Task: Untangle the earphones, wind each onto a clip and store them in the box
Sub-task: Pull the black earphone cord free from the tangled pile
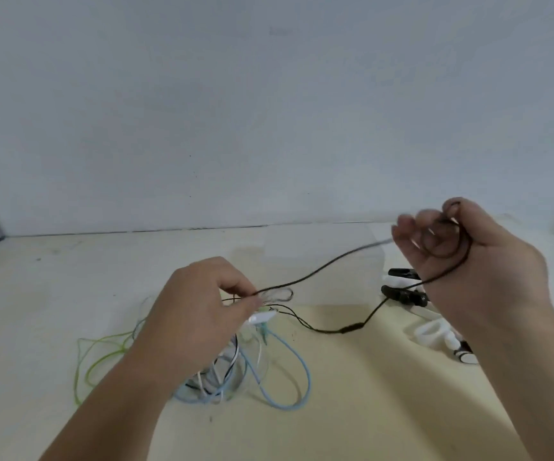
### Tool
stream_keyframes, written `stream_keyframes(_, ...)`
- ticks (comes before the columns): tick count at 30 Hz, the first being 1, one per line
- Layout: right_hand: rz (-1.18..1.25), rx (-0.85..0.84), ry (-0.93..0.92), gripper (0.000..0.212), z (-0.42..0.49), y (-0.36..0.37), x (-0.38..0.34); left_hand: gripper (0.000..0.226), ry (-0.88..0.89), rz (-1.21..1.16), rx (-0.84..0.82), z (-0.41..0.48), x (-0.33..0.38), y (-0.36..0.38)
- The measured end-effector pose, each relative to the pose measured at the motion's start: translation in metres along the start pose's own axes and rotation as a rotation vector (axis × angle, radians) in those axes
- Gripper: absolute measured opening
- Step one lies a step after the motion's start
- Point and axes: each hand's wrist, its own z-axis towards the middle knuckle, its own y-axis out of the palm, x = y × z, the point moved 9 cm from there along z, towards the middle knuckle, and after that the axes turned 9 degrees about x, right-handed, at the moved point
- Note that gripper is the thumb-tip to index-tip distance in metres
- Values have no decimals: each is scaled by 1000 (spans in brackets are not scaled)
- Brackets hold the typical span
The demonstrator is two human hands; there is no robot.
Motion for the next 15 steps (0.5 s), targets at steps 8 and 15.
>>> stream_keyframes(8, -1332, -127, -338, 38, -14, 8, 24, 18, -91, -251, 125, 1, 0, -11)
stream_keyframes(15, -1262, -613, -667, 68, -66, 56, 49, 11, 117, -140, -58, -6, 21, 18)
